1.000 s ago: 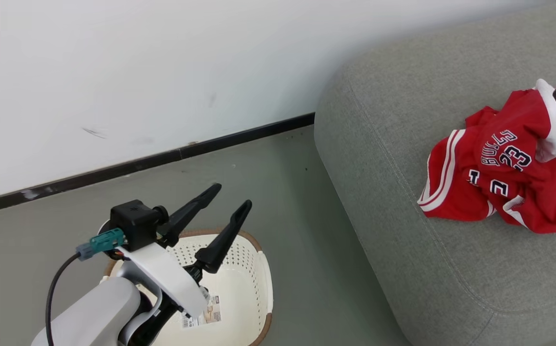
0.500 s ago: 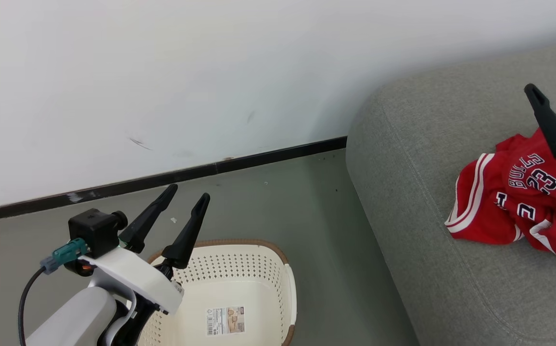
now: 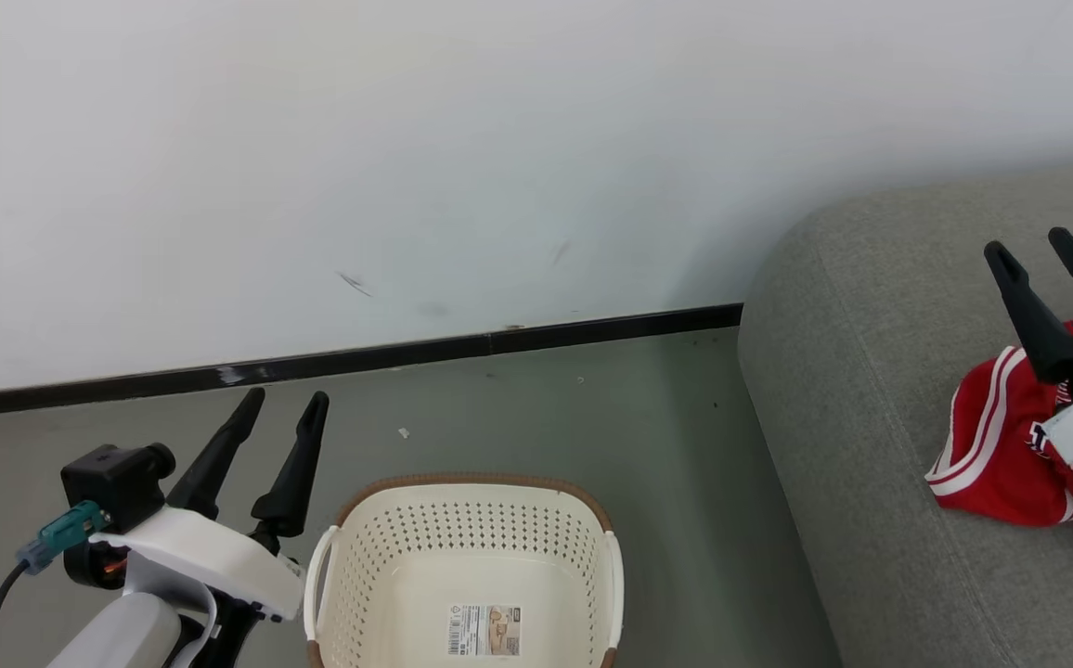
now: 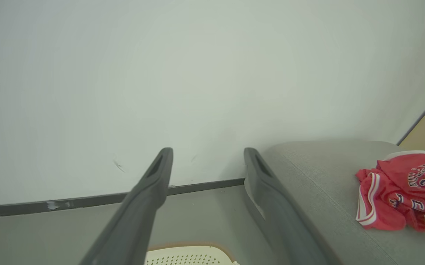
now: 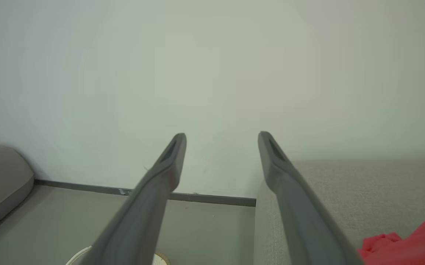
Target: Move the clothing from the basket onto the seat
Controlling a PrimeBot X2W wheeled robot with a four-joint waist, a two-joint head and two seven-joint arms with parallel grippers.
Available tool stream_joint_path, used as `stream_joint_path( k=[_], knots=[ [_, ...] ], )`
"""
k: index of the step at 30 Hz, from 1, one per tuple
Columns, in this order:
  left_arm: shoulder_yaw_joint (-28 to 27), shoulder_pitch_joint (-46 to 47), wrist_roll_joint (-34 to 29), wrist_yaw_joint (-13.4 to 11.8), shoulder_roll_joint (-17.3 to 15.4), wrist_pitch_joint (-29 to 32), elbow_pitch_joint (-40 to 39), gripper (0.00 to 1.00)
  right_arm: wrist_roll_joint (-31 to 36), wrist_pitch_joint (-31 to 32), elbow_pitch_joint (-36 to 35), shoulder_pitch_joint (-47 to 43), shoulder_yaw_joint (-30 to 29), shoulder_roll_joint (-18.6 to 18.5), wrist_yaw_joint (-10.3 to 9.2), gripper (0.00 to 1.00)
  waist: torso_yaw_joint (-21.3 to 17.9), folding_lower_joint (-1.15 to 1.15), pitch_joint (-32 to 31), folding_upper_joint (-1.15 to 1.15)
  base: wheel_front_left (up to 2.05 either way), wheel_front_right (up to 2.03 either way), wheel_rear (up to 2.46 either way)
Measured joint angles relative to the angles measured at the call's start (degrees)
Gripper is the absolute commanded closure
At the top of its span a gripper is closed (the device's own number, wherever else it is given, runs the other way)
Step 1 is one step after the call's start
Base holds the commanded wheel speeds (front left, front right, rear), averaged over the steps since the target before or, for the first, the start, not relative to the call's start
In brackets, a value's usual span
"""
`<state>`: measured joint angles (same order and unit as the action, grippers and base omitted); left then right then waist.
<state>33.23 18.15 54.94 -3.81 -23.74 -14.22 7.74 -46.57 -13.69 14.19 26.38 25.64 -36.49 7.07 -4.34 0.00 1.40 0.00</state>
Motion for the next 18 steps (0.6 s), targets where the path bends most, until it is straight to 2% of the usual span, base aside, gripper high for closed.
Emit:
stream_joint_path(
  k=[6,11,18],
  knots=[
    [-5.6,-2.5,-0.6,-1.8,1.5,-0.1,0.0,0.0,1.8,-0.5,0.5,-4.4,-3.4,2.2,0.0,0.0,2.3,0.0,-1.0,0.0,0.0,0.0,0.0],
    [-7.1,-5.1,-1.7,-2.1,2.9,-0.1,-0.2,0.0,3.8,-0.5,0.3,-8.9,-5.6,4.7,0.0,0.0,4.0,0.0,-1.8,0.0,0.0,0.0,0.0],
    [-9.4,-8.1,-4.2,-2.1,5.2,-0.1,-0.3,0.0,5.1,-0.5,-2.2,-14.4,-11.8,11.0,0.0,0.0,5.9,0.0,-2.4,0.0,0.0,0.0,0.0]
  ],
)
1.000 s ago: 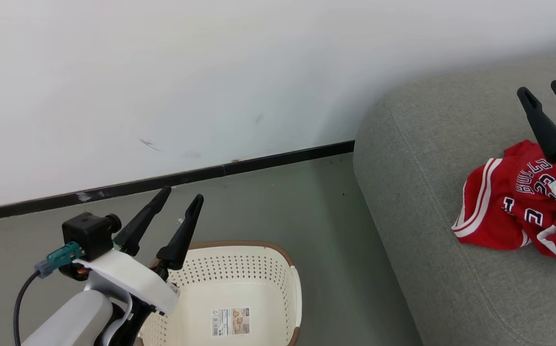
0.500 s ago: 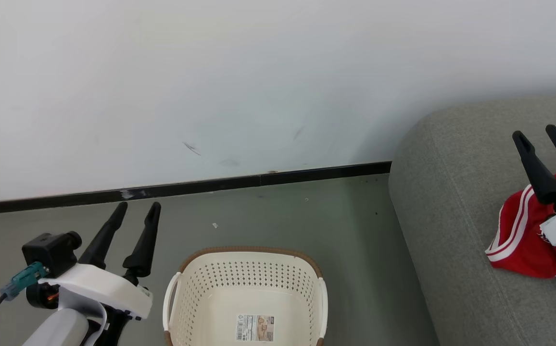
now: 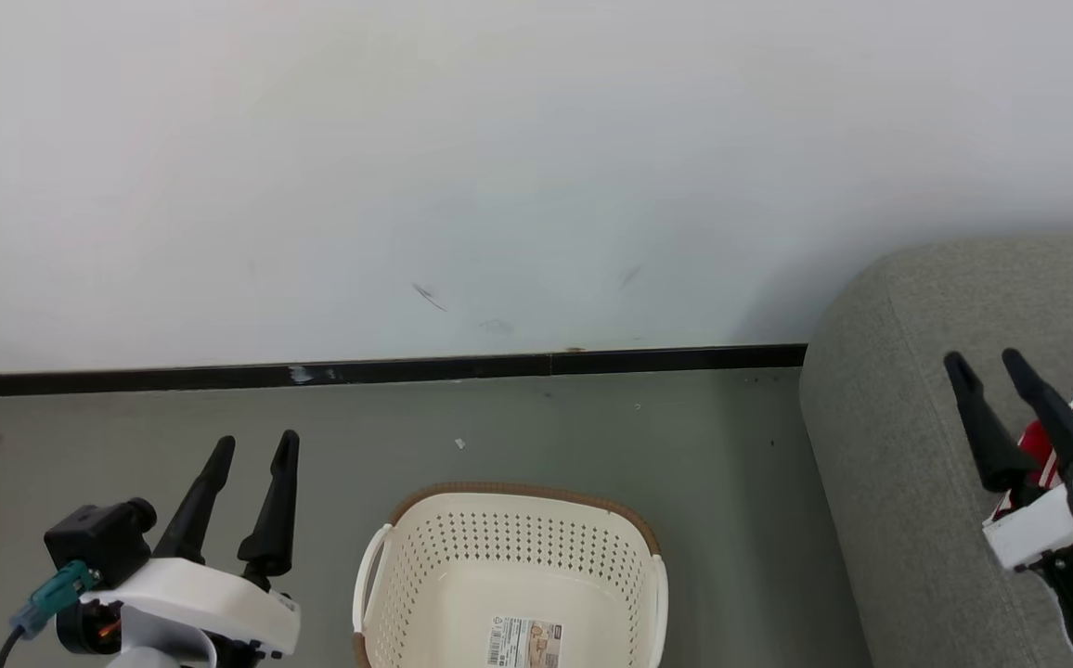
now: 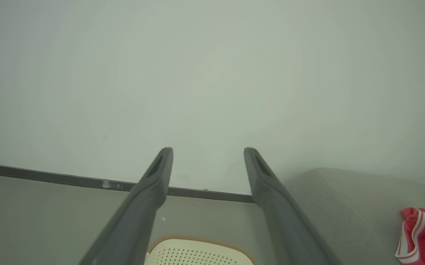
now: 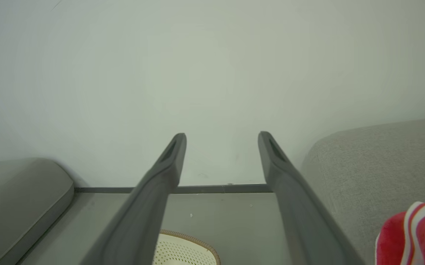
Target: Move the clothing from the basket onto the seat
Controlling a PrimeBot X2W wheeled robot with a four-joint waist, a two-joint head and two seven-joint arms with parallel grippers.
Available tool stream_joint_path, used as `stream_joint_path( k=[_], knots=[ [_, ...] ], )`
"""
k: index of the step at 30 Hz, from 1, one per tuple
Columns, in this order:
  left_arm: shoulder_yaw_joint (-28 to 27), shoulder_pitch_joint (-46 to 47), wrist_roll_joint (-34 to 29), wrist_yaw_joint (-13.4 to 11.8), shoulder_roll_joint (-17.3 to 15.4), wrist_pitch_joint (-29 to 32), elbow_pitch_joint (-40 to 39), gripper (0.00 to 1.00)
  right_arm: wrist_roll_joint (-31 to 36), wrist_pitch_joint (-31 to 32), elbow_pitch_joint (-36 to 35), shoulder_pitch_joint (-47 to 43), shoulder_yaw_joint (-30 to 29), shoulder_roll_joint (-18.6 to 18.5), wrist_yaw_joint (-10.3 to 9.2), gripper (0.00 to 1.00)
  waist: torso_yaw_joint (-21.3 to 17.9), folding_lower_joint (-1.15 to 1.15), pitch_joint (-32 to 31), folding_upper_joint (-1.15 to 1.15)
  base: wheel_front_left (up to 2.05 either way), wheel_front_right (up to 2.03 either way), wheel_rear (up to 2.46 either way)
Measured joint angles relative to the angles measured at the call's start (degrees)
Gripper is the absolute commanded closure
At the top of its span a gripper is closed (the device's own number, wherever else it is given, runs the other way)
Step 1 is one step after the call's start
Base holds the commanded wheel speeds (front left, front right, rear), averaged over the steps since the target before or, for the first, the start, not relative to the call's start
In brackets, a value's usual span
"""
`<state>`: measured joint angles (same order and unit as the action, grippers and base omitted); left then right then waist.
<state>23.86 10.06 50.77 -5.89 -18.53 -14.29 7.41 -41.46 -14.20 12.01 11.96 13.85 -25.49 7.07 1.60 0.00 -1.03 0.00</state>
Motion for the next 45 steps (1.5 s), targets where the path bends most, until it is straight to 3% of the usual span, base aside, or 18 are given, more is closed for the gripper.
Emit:
stream_joint_path(
  k=[9,20,32,45],
  knots=[
    [-3.7,-2.8,-3.1,0.1,1.9,0.0,-0.4,0.0,3.9,0.0,-2.3,-6.3,-1.8,5.9,0.0,0.0,1.1,0.0,-0.3,0.0,0.0,0.0,0.0],
    [-7.6,-5.2,-10.3,0.1,2.9,0.0,-1.1,0.0,12.6,0.0,-4.4,-9.7,-4.1,10.0,0.0,0.0,0.4,0.0,0.1,0.0,0.0,0.0,0.0],
    [-9.7,-6.6,-15.2,0.6,4.6,0.0,-1.8,0.0,19.1,0.0,-6.5,-11.2,-5.7,12.5,0.0,0.0,-0.2,0.0,0.4,0.0,0.0,0.0,0.0],
    [-10.5,-8.4,-16.9,2.1,6.4,0.0,-0.7,0.0,21.9,0.0,-7.4,-12.5,-7.8,15.1,0.0,0.0,-0.6,0.0,0.2,0.0,0.0,0.0,0.0]
  ],
)
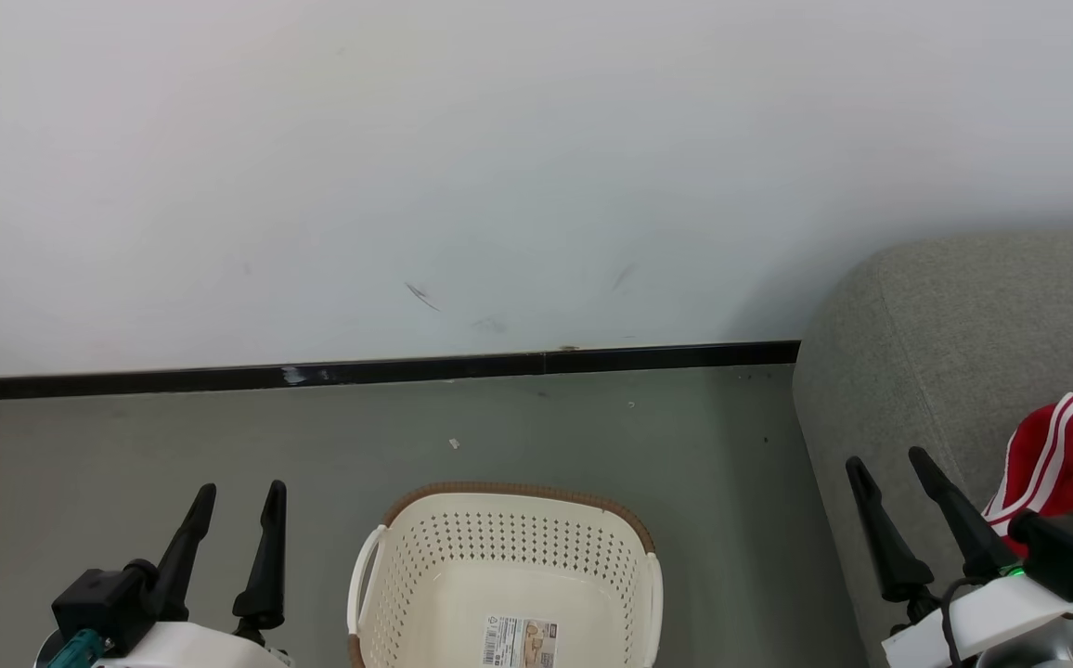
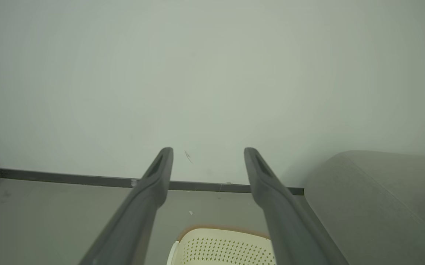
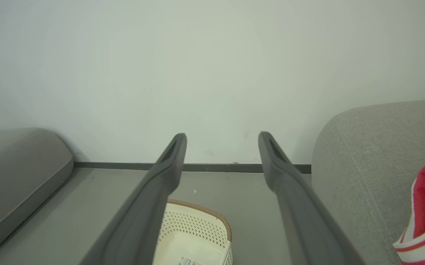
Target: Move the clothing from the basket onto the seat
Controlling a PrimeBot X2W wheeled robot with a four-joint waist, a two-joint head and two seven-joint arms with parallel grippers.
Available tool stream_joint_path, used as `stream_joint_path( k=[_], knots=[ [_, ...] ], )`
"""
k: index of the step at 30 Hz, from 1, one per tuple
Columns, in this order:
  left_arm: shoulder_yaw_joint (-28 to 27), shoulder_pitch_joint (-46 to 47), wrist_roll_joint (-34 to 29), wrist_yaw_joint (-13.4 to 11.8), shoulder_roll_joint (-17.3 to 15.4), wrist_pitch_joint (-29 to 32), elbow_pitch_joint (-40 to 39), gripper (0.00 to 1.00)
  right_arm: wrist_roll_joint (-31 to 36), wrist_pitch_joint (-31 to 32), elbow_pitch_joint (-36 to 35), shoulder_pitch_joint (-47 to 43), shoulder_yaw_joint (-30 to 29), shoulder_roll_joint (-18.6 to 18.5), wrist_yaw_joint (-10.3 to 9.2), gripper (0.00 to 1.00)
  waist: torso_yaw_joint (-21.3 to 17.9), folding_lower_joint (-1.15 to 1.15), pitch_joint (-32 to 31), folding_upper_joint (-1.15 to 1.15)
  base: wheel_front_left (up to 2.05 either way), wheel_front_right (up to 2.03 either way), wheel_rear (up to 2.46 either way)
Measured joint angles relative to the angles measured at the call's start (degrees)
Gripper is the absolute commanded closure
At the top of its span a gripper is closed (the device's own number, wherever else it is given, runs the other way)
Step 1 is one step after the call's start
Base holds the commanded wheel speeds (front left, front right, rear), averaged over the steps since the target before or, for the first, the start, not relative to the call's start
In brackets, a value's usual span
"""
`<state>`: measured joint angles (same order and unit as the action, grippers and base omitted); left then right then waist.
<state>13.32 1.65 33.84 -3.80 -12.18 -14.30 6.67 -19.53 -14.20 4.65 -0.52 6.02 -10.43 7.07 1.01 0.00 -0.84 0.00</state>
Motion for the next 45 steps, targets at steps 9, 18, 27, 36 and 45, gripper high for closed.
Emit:
stream_joint_path(
  k=[9,18,27,36,45],
  knots=[
    [-1.0,0.0,-0.8,1.3,1.4,0.0,0.0,0.0,0.8,0.0,-0.1,-0.5,-0.1,1.1,0.0,0.0,-0.1,0.0,-0.1,0.0,0.0,0.0,0.0],
    [-2.3,0.0,-1.7,2.5,2.3,0.0,0.4,0.0,1.0,0.0,-0.3,-0.5,-0.3,1.6,0.0,0.0,-0.3,0.0,-0.3,0.0,0.0,0.0,0.0],
    [-3.1,0.0,-2.5,3.1,3.2,0.0,1.1,0.0,1.1,0.0,-0.3,-0.6,-0.5,1.9,0.0,0.0,-0.4,0.0,-0.6,0.0,0.0,0.0,0.0],
    [-2.1,-2.4,-2.6,4.2,5.7,0.2,5.5,1.0,1.0,0.1,3.4,-3.2,0.5,3.8,-0.02,1.0,-0.5,0.0,-0.7,0.0,0.0,0.0,0.0],
    [-3.2,-2.9,2.5,4.4,6.2,1.7,5.9,1.0,-3.8,0.4,3.2,-3.9,0.6,4.1,-0.02,1.0,-0.5,0.0,-0.6,0.0,0.0,0.0,0.0]
  ],
)
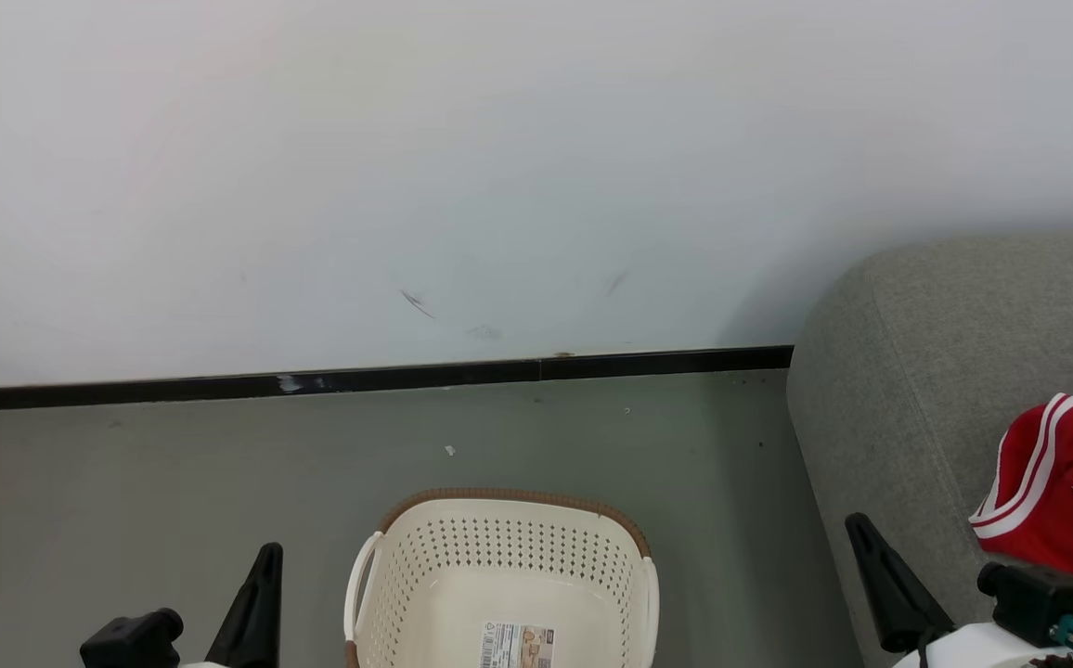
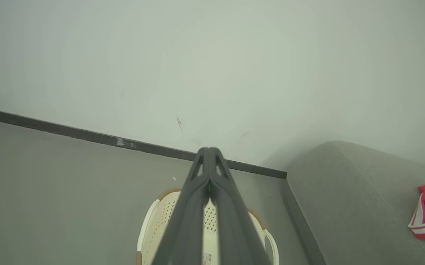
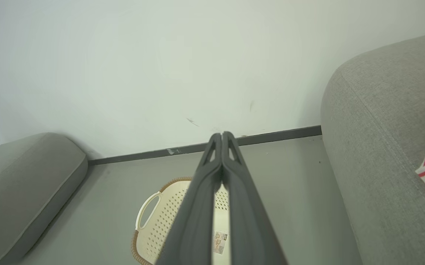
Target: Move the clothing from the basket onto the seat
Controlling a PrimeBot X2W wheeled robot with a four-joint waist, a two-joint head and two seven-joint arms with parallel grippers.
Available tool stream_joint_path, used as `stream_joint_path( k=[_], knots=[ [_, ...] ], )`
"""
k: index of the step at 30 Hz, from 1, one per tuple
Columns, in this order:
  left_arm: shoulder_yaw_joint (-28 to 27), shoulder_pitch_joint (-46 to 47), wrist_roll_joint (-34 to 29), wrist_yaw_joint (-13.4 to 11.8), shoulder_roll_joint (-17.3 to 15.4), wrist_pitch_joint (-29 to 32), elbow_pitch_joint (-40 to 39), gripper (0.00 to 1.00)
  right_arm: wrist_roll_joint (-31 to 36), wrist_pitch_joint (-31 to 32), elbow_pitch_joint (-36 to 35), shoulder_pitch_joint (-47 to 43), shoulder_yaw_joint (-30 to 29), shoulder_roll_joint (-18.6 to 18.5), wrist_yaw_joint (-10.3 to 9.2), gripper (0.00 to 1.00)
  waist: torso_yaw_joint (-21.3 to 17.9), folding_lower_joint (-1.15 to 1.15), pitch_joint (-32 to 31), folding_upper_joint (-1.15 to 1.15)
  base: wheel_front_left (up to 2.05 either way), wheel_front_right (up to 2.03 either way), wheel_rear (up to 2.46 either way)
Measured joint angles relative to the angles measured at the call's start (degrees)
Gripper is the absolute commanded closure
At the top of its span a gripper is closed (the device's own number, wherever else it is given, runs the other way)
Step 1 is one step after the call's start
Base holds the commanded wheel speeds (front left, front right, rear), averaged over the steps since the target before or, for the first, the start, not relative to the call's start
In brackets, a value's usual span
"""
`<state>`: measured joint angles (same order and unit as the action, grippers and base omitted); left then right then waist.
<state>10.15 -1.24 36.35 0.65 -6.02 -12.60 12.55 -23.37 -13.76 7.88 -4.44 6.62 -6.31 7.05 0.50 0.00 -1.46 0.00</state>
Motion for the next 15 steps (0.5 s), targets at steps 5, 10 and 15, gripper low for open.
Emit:
stream_joint_path(
  k=[5,10,15],
  knots=[
    [-0.5,0.0,2.4,0.1,0.1,1.0,0.0,1.0,-3.9,0.4,0.0,0.0,-0.3,0.3,0.0,1.0,0.0,0.0,0.1,0.0,0.0,0.0,0.0],
    [-1.4,0.1,5.2,0.5,0.3,2.0,0.1,1.0,-8.1,1.4,0.0,0.0,-1.0,0.5,0.0,1.0,-0.1,0.03,0.2,0.0,0.0,0.0,0.0],
    [-2.3,0.4,8.2,0.6,0.5,3.0,0.2,1.0,-11.9,2.6,0.1,0.1,-1.7,0.6,0.0,1.0,-0.1,0.17,0.2,0.0,0.0,0.0,0.0]
  ],
)
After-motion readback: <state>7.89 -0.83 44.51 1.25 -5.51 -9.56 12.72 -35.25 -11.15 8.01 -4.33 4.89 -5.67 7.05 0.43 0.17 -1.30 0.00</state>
